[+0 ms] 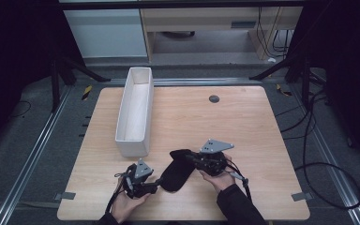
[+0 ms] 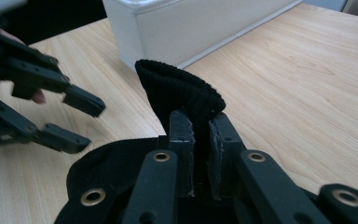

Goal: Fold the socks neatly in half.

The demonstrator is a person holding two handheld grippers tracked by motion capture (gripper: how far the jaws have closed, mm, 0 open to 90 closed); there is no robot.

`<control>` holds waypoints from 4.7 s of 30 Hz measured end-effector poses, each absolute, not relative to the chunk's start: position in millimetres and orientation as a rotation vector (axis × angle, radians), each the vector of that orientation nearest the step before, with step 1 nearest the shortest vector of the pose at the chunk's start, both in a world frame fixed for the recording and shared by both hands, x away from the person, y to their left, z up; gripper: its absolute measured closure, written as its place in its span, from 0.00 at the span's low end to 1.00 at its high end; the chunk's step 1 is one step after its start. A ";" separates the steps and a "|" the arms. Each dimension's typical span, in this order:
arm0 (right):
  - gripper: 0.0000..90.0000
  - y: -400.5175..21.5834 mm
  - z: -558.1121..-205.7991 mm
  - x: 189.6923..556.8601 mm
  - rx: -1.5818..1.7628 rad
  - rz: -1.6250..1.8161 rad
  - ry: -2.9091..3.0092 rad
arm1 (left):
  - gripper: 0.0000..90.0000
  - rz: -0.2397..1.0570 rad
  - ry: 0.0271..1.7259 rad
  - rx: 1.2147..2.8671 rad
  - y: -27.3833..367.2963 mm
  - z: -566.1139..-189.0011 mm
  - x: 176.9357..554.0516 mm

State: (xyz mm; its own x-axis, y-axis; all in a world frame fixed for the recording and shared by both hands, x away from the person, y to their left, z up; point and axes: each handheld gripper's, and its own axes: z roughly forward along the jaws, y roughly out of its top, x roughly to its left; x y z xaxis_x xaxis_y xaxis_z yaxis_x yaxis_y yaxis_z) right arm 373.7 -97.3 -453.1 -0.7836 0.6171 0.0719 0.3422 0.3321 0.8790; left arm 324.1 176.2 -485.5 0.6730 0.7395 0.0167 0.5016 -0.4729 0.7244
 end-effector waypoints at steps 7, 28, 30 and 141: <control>0.91 -93.6 -453.3 366.4 0.850 1.441 2.330 | 0.53 0.440 0.929 2.231 169.1 -493.0 326.3; 0.86 -62.5 -491.4 340.7 0.780 1.343 2.511 | 0.53 0.447 1.006 2.191 181.5 -489.0 326.2; 0.83 -62.4 -492.6 337.2 0.785 1.344 2.530 | 0.53 0.445 1.025 2.164 186.0 -485.2 326.4; 0.73 -107.9 -476.6 383.3 1.050 1.289 2.234 | 0.45 0.427 0.940 2.167 146.9 -484.0 327.7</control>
